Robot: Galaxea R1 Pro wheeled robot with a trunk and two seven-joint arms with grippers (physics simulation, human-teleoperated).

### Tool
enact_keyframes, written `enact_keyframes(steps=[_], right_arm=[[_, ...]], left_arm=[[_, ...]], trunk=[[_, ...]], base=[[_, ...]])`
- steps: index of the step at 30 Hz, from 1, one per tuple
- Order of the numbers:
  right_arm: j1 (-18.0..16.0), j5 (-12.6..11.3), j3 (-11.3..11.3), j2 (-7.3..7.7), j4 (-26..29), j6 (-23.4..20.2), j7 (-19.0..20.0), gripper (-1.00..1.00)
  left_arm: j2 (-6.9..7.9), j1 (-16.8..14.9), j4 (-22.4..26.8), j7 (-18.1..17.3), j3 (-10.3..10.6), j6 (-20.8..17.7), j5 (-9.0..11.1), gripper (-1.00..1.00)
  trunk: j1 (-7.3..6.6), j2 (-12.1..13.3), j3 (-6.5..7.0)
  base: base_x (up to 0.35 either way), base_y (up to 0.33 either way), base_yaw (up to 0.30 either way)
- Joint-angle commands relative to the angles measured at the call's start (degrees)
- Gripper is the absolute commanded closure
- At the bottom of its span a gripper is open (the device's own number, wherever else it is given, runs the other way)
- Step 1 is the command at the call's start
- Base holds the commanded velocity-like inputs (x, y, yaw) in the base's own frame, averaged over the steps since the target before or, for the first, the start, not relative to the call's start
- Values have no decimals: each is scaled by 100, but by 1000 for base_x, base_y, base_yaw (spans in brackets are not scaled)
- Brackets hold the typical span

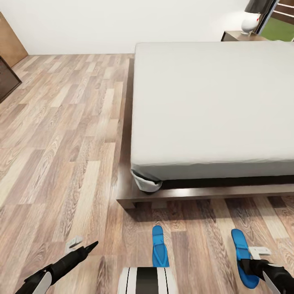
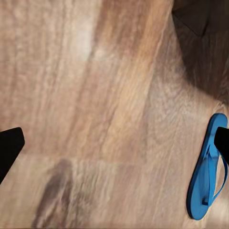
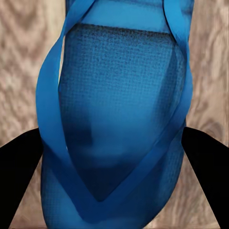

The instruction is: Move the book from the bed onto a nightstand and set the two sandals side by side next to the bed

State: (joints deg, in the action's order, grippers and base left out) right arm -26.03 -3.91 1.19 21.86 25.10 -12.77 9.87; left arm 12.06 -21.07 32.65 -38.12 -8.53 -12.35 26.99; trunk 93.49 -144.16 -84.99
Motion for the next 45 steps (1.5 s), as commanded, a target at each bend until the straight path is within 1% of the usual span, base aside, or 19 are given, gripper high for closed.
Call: enact_keyframes(steps=[1, 5, 6, 7, 9, 11, 14, 23, 25, 27, 30, 34, 40, 45], right_arm=[[2, -40, 13, 2, 18, -41, 21, 100], [2, -40, 13, 2, 31, -41, 93, 100], [2, -40, 13, 2, 34, -41, 209, 100], [2, -40, 13, 2, 36, -41, 471, 100], [2, -35, 11, 2, 33, -41, 786, 100], [2, -33, 11, 2, 31, -41, 922, 100], [2, -24, 12, 2, 32, -35, 958, 100], [2, 1, 13, -1, 39, -8, 891, 100], [2, 3, 13, -4, 39, 0, 610, 100], [2, 4, 8, -6, 39, 22, 219, 100], [2, -2, 5, -7, 39, 33, 43, 100], [2, -12, 5, -7, 39, 37, -10, 100], [2, 3, 4, -7, 39, 38, -20, 100], [2, 24, 4, -7, 39, 38, -20, 100]], left_arm=[[-3, -3, -4, -16, -4, -57, 52, -100], [-9, -3, -4, -4, -1, -57, 45, -100], [-10, -3, -4, -3, -2, -57, 45, -100], [-10, -3, -4, -3, -1, -57, 44, -100], [-10, -3, -4, -2, 0, -57, 43, -100], [-10, -3, -4, -2, 0, -57, 43, -100], [-10, -3, -4, -2, 6, -57, 43, -100], [-11, -3, -4, -2, 1, -61, 43, -100], [-11, -3, -4, -2, 0, -58, 43, -100], [-11, -3, -4, -2, 0, -57, 43, -100], [-11, -3, -4, 0, -4, -57, 43, -100], [-11, -3, -4, 5, -8, -57, 43, -100], [-7, -3, -17, 14, -13, -55, 47, -100], [2, -3, -93, 14, -25, -49, 52, -100]], trunk=[[-1, -1, -3], [-1, -1, -3], [-1, -1, -3], [-1, -1, -3], [-1, -1, -3], [-1, -1, -3], [-1, -1, -3], [-1, -1, -3], [-1, -1, -3], [-1, -1, -3], [-1, -1, -3], [-1, -1, -3], [-1, -1, -3], [-1, -1, -3]], base=[[0, 323, 0], [0, 323, 0], [0, 323, 0], [0, 323, 0], [0, 323, 0], [0, 323, 0], [0, 323, 0], [0, 323, 0], [0, 323, 0], [0, 323, 0], [0, 322, 0], [0, 222, 0], [12, 29, 0], [225, 89, 0]])
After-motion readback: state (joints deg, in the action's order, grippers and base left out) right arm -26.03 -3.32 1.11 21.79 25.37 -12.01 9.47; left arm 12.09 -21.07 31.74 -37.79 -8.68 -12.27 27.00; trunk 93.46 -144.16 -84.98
